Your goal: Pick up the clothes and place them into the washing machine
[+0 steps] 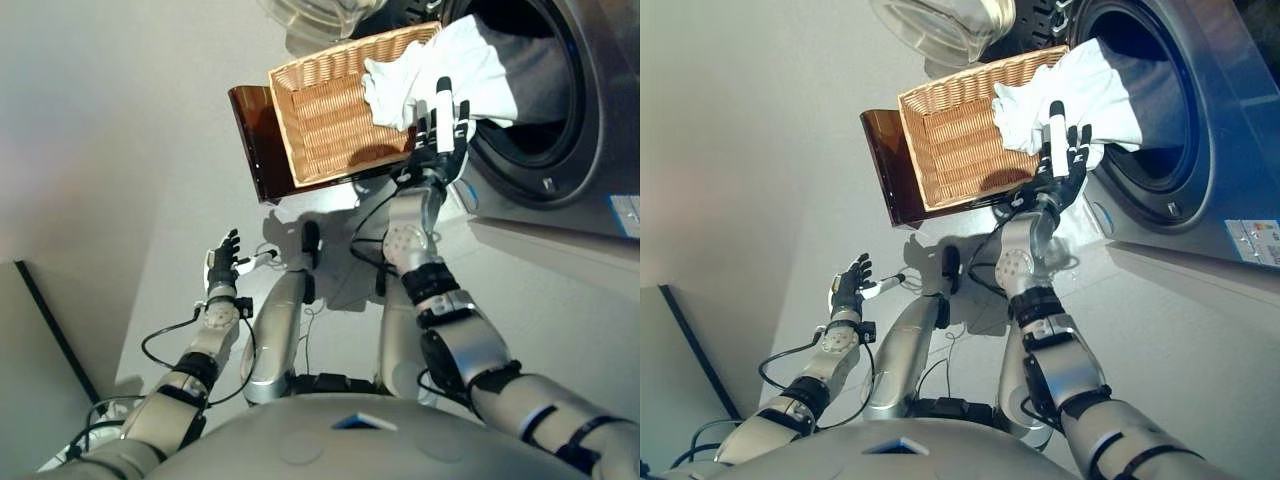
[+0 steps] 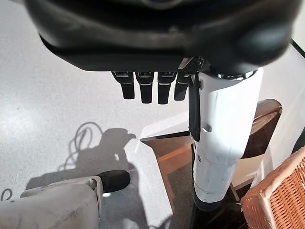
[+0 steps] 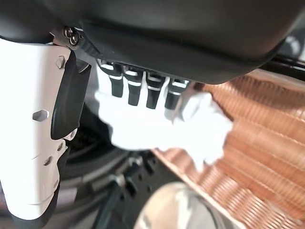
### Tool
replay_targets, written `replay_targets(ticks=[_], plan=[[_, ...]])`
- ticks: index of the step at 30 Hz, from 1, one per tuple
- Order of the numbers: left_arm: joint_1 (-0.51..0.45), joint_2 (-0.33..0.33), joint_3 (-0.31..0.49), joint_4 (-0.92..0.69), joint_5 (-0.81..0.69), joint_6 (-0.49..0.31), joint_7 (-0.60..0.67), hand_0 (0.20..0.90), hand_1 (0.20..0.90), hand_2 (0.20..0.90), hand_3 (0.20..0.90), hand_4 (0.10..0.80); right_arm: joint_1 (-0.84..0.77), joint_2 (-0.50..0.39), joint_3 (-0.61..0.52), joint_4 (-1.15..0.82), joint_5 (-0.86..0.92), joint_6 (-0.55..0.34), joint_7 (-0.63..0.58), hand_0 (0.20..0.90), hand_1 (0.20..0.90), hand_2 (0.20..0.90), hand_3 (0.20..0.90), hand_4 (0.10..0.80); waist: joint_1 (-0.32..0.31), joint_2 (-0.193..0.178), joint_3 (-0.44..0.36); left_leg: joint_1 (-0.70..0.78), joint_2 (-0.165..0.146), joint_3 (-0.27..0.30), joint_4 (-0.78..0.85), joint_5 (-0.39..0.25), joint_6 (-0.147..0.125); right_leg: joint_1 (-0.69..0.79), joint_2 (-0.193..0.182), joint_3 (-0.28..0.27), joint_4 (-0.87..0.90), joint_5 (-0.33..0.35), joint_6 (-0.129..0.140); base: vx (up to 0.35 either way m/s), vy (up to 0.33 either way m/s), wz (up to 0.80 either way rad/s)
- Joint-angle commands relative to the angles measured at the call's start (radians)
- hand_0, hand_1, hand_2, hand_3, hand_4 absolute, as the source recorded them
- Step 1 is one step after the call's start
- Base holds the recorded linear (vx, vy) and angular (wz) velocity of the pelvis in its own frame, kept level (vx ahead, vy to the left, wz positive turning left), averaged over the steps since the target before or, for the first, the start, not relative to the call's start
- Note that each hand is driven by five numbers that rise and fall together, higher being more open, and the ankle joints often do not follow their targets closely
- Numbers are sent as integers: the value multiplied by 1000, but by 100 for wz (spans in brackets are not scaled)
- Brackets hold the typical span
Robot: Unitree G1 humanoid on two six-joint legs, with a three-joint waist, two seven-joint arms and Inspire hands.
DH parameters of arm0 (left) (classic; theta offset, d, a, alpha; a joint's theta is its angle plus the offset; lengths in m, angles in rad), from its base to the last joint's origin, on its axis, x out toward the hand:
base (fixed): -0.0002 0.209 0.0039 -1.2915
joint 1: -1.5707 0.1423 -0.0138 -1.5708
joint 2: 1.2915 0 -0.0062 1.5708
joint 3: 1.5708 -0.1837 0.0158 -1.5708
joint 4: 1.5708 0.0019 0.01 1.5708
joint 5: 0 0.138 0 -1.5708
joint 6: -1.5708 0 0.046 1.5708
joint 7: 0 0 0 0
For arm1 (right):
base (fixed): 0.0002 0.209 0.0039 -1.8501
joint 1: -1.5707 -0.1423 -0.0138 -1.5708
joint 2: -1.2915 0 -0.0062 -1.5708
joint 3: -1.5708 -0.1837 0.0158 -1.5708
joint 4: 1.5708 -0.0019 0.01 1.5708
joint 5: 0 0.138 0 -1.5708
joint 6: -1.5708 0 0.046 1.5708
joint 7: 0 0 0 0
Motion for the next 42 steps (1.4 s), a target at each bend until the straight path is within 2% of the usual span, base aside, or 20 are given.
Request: replay_targets(ticks=[1,2,4,6,8,9,11,12,13,14,15,16,18,19,23,28,33,42], plan=[[-11,54,58,36,14,-17,44,900,900,900,900,800,28,-44,69,-177,-142,31,37,900,900,900,900,800,1,-41,-16,-9,-34,29,42,-58,-28,90,0,11,-189,112,16,0,0,0],[-11,60,63,34,20,-16,47,900,900,900,900,800,38,-63,81,-187,-159,43,36,900,900,900,900,800,-1,-49,-14,-8,-33,29,42,-57,-28,92,0,11,-193,114,16,0,0,0],[-1,82,87,20,40,-19,42,900,900,900,900,800,40,-171,139,-222,-356,152,54,900,900,900,900,800,-5,-72,-12,-4,-30,27,38,-54,-30,97,2,9,-200,121,17,4,-39,-1],[11,104,99,2,44,-26,40,900,900,900,900,800,42,-240,158,-243,-485,203,48,900,900,900,900,800,-7,-93,-9,-1,-27,26,37,-53,-29,101,4,8,-204,125,18,6,-40,2],[12,121,122,13,54,-36,32,900,900,900,900,800,21,-338,172,-217,-737,289,51,900,900,900,900,800,-7,-115,-7,-3,-25,20,43,-53,-26,106,7,2,-208,126,21,15,-45,1],[12,121,122,13,54,-36,32,900,900,900,900,800,21,-338,172,-217,-737,289,51,900,900,900,900,800,-7,-115,-6,-2,-25,19,43,-53,-27,106,7,2,-208,126,21,14,-39,0],[14,123,136,18,69,-49,31,900,900,900,900,800,33,-409,171,-227,-979,325,28,900,900,900,900,800,-7,-127,-3,-7,-23,15,51,-56,-25,105,9,-1,-207,128,24,9,-29,4],[19,124,140,15,75,-57,30,900,900,900,900,800,45,-423,161,-204,-1015,333,29,900,900,900,900,800,-6,-130,-2,-9,-23,12,53,-56,-24,105,10,-2,-209,128,25,9,-48,5],[14,131,147,5,92,-67,24,900,900,900,900,800,38,-476,174,-174,-1203,386,2,900,900,900,900,800,-4,-134,0,-14,-23,5,58,-57,-23,105,10,-7,-209,127,26,3,-38,1],[14,131,147,5,93,-67,24,900,900,900,900,800,38,-476,174,-174,-1204,386,2,900,900,900,900,800,-4,-134,0,-14,-23,5,58,-58,-23,106,10,-7,-209,127,26,8,-53,3],[9,137,156,6,108,-73,22,900,900,900,900,800,27,-522,181,-144,-1347,422,-8,900,900,900,900,800,2,-139,-1,-17,-23,-2,60,-58,-23,105,10,-14,-209,126,27,6,-25,4],[9,137,156,6,108,-73,22,900,900,900,900,800,26,-521,181,-144,-1347,422,-8,900,900,900,900,800,2,-139,-1,-17,-23,-2,60,-58,-23,105,10,-14,-209,126,27,7,-44,10],[11,146,166,7,142,-88,25,900,900,900,900,800,-5,-597,223,-82,-1575,462,-35,900,900,900,900,800,12,-146,0,-22,-23,-13,60,-58,-25,104,10,-21,-212,124,28,3,-51,12],[11,146,167,7,142,-88,25,900,900,900,900,800,-7,-596,225,-80,-1576,462,-36,900,900,900,900,800,11,-146,0,-23,-23,-13,60,-58,-25,104,10,-21,-212,124,28,-5,-47,7],[8,157,168,-1,151,-99,22,900,900,900,900,800,-110,-658,330,55,-1790,536,-51,900,900,900,900,800,28,-155,8,-36,-22,-26,59,-51,-30,97,15,-30,-217,122,26,-14,-42,5],[-27,156,149,31,136,-106,29,900,900,900,900,800,-257,-660,484,240,-1999,644,-95,900,900,900,900,800,48,-163,25,-57,-19,-40,61,-41,-40,82,20,-43,-218,121,23,-21,-41,6],[-32,163,135,34,122,-113,29,900,900,900,900,800,-360,-646,582,362,-2083,698,-90,900,900,900,900,800,64,-165,44,-74,-18,-51,68,-35,-48,73,22,-55,-212,117,20,-13,-37,8],[-54,173,99,15,88,-122,33,900,900,900,900,800,-498,-607,653,567,-2067,752,-93,900,900,900,900,800,93,-160,75,-110,-17,-69,71,-20,-59,39,26,-75,-194,113,14,-10,-37,9]])
